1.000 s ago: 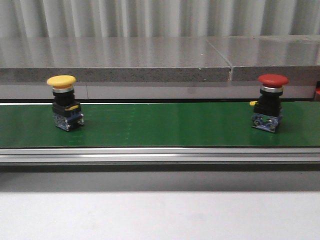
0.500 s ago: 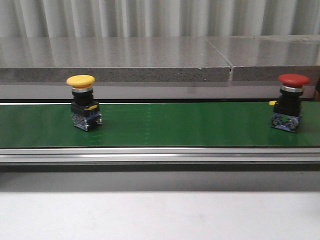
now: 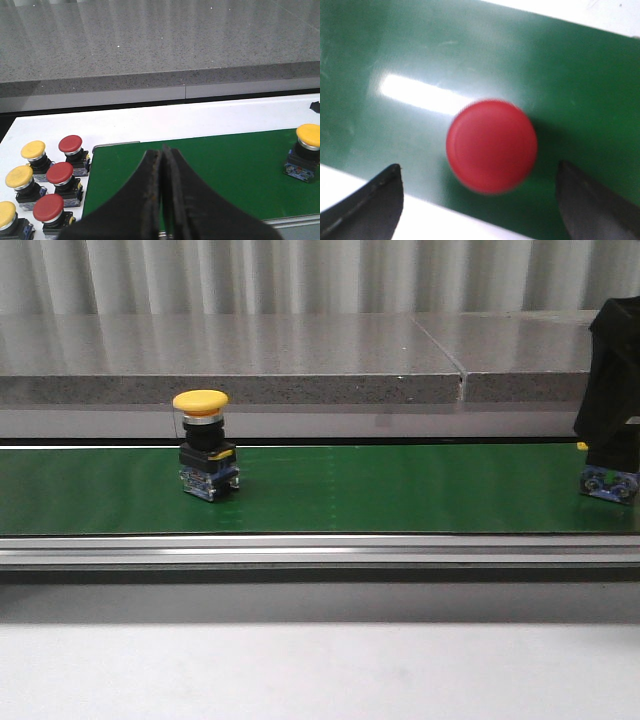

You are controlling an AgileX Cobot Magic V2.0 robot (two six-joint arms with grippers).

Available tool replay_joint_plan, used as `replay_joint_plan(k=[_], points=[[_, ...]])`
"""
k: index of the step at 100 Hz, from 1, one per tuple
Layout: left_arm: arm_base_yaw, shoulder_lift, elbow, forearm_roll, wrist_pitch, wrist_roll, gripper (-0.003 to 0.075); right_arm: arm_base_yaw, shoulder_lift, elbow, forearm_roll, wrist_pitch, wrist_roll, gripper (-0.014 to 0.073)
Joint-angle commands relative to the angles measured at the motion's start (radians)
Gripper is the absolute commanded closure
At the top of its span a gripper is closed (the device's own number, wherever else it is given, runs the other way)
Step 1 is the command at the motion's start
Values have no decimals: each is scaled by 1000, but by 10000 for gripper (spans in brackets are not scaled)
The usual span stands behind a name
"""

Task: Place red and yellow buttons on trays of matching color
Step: 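Lower the right gripper onto the red button arriving on the belt, then lift the red button and lower it into the red tray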

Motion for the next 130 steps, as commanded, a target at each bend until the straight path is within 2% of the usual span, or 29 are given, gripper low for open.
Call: replay_joint_plan(k=[1, 8, 15, 32, 41, 57, 74, 95, 116, 130], points=[[-8, 3, -28, -7, -80, -3, 740, -1, 2, -47, 5, -58, -13, -17], [-8, 3, -28, -7, -80, -3, 740, -1, 27, -62, -1, -62, -13, -7], [-8, 3, -28, -7, -80, -3, 740, -1, 52, -79, -7, -62, -13, 56], [-8, 3, -28, -7, -80, -3, 740, -4, 72, -123, -8, -1, -13, 399], [-8, 3, -28, -7, -80, -3, 740, -22, 72, -168, -8, 36, -13, 498], [-8, 3, -28, -7, -80, -3, 740, -105, 73, -268, -8, 95, -13, 505], [-8, 3, -28, -7, -80, -3, 740, -276, 100, -360, -9, 104, -13, 505], [-8, 3, -28, -7, -80, -3, 740, -456, 233, -482, -8, 98, -13, 505], [-8, 3, -28, -7, -80, -3, 740, -525, 364, -528, -7, -5, -13, 505], [-8, 3, -28, -7, -80, -3, 740, -559, 436, -552, -7, -19, -13, 505]])
